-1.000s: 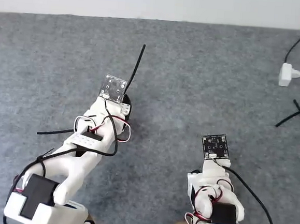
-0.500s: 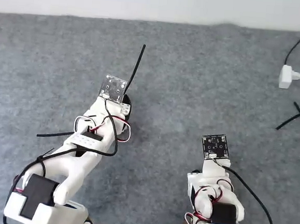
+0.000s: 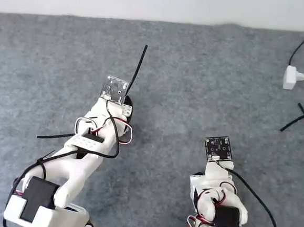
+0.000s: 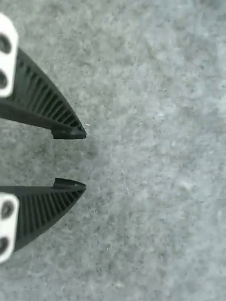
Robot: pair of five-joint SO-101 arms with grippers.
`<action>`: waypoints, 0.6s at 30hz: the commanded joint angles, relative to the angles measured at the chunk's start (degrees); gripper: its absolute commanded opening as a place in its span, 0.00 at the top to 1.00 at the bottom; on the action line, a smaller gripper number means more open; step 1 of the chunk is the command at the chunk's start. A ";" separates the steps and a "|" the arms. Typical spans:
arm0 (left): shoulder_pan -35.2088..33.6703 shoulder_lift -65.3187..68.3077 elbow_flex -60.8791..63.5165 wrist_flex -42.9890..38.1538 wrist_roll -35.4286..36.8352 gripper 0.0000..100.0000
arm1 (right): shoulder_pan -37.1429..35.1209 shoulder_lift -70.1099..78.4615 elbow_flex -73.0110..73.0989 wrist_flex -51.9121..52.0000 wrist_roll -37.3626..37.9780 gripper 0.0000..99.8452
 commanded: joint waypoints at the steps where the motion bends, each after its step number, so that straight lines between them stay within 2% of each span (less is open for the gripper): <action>1: 0.44 -2.29 -0.84 -2.02 -0.44 0.99 | 0.48 -0.57 1.05 0.48 0.70 0.84; 18: 0.44 -2.81 -1.80 -1.85 -0.35 0.99 | 0.48 -0.57 1.05 0.48 0.70 0.84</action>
